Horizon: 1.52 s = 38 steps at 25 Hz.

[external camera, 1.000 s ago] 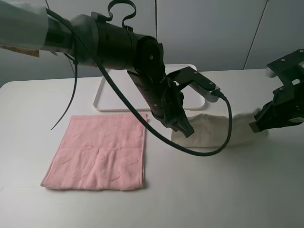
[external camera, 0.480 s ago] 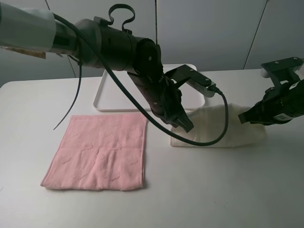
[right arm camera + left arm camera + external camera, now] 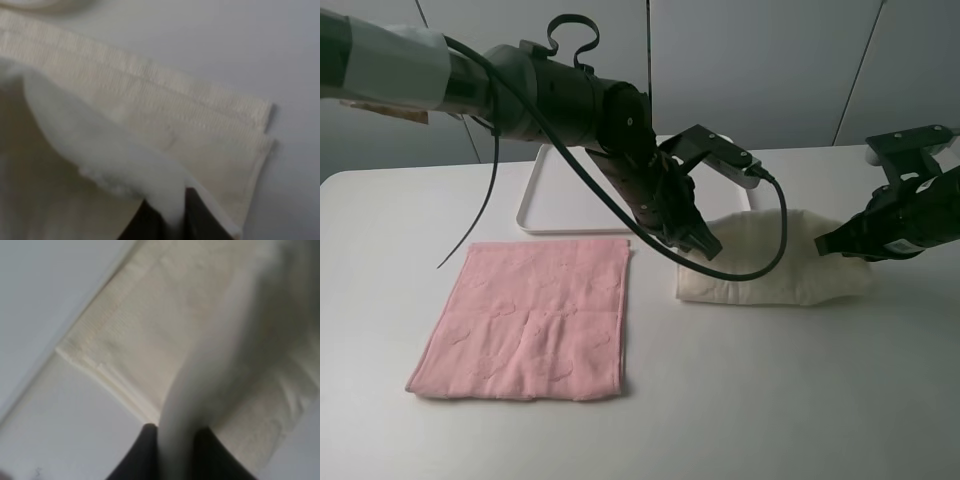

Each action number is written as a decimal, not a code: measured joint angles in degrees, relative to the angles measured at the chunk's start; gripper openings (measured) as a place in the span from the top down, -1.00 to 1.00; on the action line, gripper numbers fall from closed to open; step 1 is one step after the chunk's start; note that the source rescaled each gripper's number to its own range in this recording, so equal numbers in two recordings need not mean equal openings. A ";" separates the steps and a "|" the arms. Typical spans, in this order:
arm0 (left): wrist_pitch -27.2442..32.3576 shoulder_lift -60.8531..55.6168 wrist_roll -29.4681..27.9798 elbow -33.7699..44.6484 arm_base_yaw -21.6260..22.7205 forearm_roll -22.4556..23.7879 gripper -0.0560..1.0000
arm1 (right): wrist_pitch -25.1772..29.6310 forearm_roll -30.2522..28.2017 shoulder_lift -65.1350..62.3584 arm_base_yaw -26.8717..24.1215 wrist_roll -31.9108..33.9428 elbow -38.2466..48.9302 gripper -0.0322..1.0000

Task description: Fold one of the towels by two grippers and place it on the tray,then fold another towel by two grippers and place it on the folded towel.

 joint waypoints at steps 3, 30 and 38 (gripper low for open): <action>-1.28 0.00 -0.15 0.00 0.10 0.53 -0.46 | -1.76 0.00 1.09 0.00 0.12 0.00 0.21; 28.39 15.36 -33.92 -23.27 3.04 2.93 -0.95 | 32.32 -11.74 1.35 -8.97 18.05 -15.68 -0.99; 30.00 15.99 -36.71 -23.97 2.83 6.00 -0.95 | 33.20 -11.38 1.35 -8.97 18.05 -15.94 -0.97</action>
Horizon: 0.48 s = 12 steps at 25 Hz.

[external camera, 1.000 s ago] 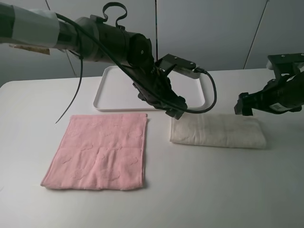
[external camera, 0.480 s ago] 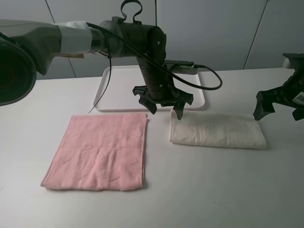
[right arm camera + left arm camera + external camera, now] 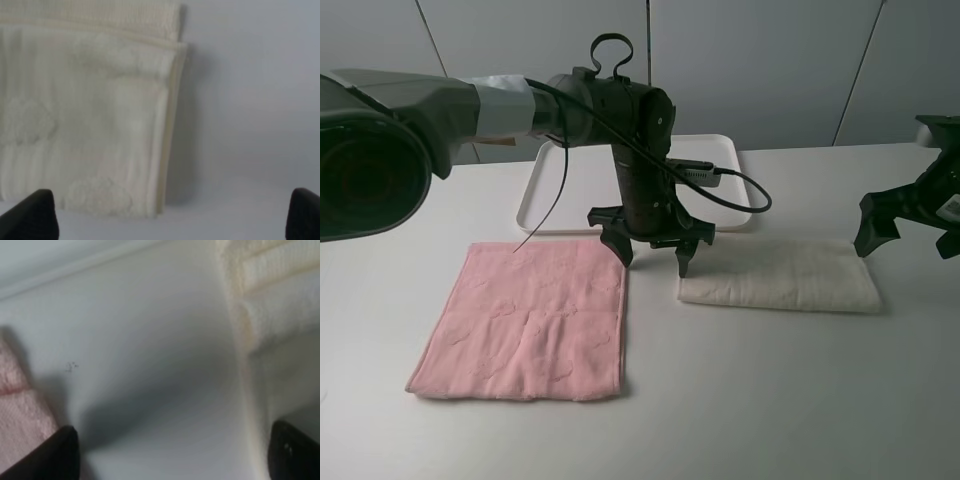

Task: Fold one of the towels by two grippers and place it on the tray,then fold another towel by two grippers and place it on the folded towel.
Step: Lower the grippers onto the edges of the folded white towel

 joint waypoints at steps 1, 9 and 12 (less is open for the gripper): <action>0.00 0.00 -0.36 0.00 -0.13 0.59 -0.95 | 0.09 0.00 0.00 0.00 0.00 0.00 -0.97; -2.29 0.00 -0.60 0.00 -1.22 0.68 -0.95 | 1.01 0.00 0.00 0.00 0.00 0.00 -0.97; -2.51 0.00 -0.60 0.00 -1.22 2.08 -0.95 | 1.03 0.00 0.14 0.00 0.00 0.00 -0.97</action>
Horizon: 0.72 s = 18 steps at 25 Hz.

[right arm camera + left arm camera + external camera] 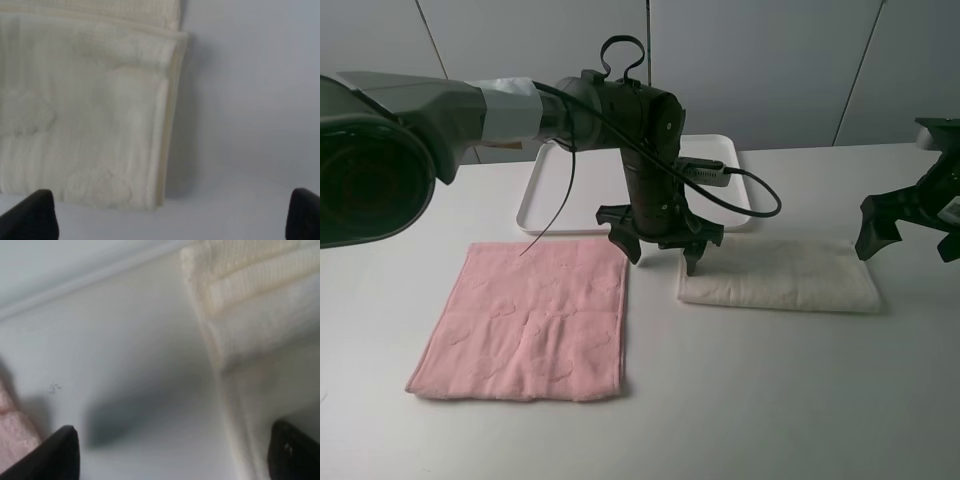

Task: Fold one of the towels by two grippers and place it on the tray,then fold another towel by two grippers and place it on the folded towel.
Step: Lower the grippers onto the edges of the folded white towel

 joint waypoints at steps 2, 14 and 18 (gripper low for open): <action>-0.03 0.00 0.00 0.00 0.00 1.14 -0.95 | 0.33 0.00 0.77 0.00 0.00 0.00 -0.97; -1.12 0.00 1.72 0.00 0.00 2.64 -0.95 | 0.74 -0.11 6.05 0.00 0.00 0.00 -0.97; -1.12 0.59 2.39 0.00 0.00 2.72 -0.95 | 0.53 -0.11 6.05 0.00 0.00 0.00 -0.97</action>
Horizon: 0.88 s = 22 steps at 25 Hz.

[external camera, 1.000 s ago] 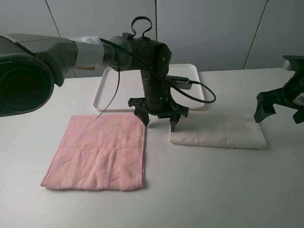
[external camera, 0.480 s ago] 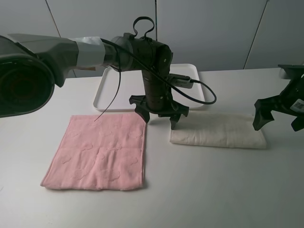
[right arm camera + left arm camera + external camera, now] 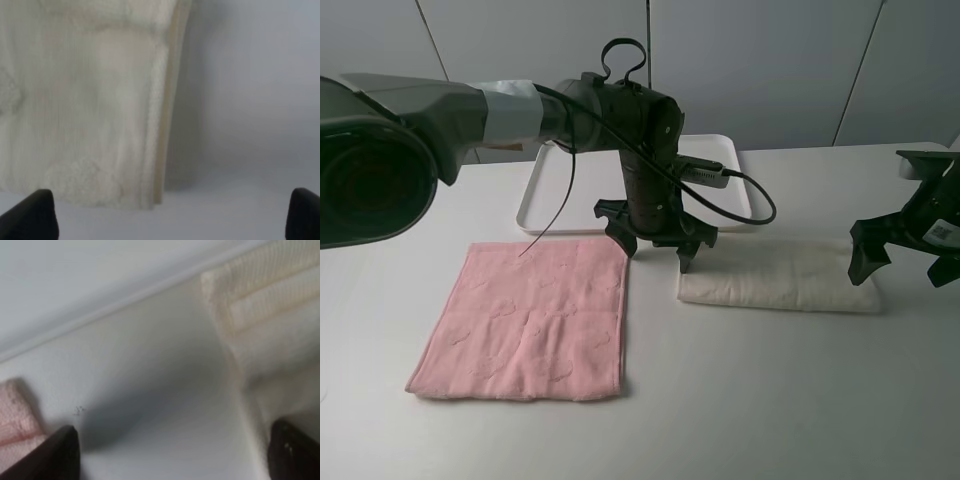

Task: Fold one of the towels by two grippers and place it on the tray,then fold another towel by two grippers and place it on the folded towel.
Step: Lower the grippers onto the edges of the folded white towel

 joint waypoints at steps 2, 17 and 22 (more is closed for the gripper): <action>0.00 0.25 0.06 -0.47 0.00 0.00 -0.95 | -0.10 0.00 0.00 0.00 0.00 0.00 -0.97; 1.42 0.84 1.35 -1.60 0.00 0.53 -0.95 | -1.68 -3.76 2.97 0.00 3.20 -1.92 -0.97; 2.75 1.48 1.69 -3.52 0.00 0.62 -0.95 | -0.34 -4.54 5.93 0.00 3.58 -4.80 -0.97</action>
